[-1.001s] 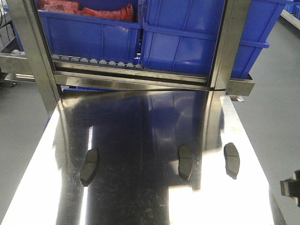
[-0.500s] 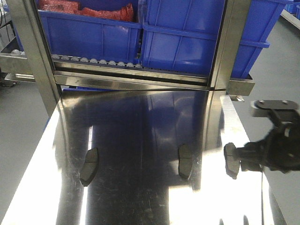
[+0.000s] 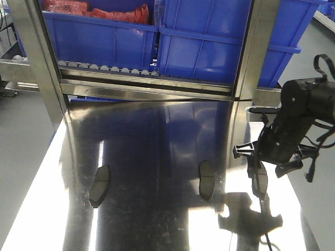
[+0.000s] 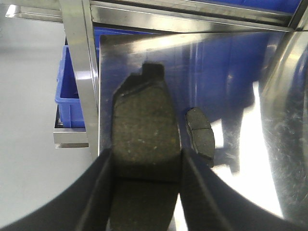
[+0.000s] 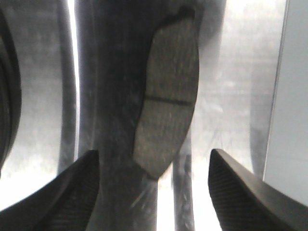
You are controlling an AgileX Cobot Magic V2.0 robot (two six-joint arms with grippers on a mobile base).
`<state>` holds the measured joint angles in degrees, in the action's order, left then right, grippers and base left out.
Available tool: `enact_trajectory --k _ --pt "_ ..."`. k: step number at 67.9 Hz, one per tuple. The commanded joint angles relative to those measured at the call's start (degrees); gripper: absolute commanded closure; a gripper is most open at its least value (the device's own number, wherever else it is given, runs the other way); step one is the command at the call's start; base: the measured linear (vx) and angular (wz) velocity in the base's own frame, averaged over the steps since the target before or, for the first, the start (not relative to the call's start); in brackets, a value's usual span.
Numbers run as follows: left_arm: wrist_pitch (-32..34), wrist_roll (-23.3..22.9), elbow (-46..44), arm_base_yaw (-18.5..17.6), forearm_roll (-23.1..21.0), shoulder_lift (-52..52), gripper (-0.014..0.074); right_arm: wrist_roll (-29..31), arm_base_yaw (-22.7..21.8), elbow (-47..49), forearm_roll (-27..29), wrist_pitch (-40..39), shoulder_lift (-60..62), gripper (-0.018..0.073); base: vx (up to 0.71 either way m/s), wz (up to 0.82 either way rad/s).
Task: Move and align brake pads A on conveyor
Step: 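Close the right gripper on the brake pad and lift it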
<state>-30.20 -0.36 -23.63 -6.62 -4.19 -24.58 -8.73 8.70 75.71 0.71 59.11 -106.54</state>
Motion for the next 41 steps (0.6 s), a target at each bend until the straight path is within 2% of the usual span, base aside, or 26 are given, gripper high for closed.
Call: enact_trajectory --k 1,20,41 --pt "5.42 -0.08 -1.54 -0.32 -0.33 -0.25 0.0603 -0.52 -0.13 3.86 -0.71 0.41 0.49 0.0102 0.0 0.0" --pt "5.42 -0.08 -1.54 -0.32 -0.33 -0.25 0.0603 -1.61 -0.71 7.56 -0.71 2.13 -5.04 0.0102 0.0 0.0" --pt "5.42 -0.08 -1.54 -0.32 -0.33 -0.25 0.0603 -1.64 -1.89 7.56 -1.35 0.3 -5.35 0.0102 0.0 0.0"
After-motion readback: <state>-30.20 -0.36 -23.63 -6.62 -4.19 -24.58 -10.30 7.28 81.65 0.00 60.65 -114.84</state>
